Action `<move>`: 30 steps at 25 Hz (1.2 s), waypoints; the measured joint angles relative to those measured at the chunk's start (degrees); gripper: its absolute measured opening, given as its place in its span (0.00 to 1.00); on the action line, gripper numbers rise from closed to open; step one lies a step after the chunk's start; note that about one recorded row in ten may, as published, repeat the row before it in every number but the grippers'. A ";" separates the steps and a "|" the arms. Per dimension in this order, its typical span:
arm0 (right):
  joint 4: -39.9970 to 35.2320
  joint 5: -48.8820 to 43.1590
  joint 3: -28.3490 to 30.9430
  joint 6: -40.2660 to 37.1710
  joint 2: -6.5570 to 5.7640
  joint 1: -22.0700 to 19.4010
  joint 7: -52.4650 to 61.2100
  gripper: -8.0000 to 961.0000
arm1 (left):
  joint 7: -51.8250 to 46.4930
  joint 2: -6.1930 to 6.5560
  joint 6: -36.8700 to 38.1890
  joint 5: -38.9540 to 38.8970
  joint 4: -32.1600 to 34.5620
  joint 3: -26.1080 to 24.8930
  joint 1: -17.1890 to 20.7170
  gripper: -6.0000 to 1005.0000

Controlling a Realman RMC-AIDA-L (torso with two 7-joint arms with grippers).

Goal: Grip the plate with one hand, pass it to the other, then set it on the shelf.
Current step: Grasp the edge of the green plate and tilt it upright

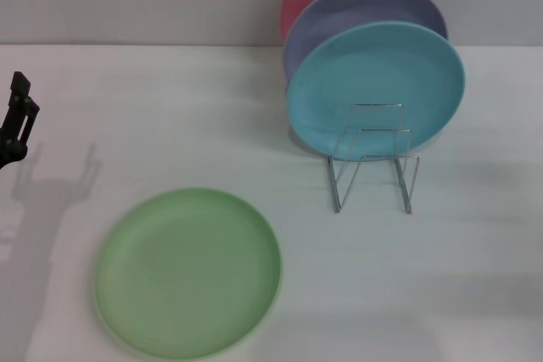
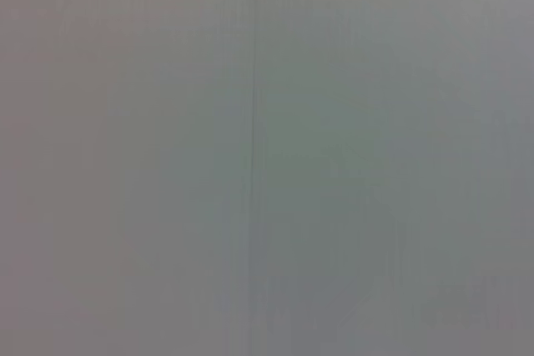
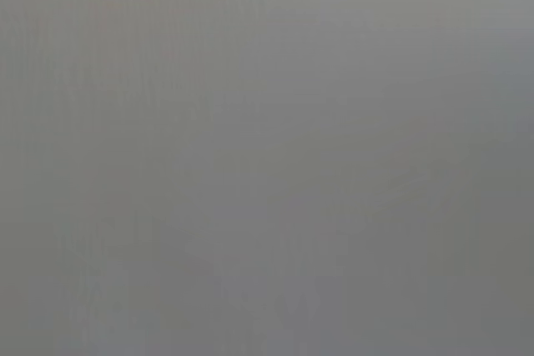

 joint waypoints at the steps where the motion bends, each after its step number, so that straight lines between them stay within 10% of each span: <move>1: 0.00 0.01 0.00 -0.10 0.00 -0.01 0.00 0.79 | -0.02 0.00 0.00 -0.02 0.00 0.00 -0.14 0.78; 22: 0.01 -0.25 0.01 -0.30 -0.24 0.38 -0.01 0.79 | 7.76 -0.10 -1.99 -0.32 -0.03 -0.35 -1.63 0.78; 30: 0.02 -0.26 0.01 -0.46 -0.24 0.38 -0.01 0.79 | 24.97 2.13 -21.98 0.07 -14.85 -15.71 -1.67 0.78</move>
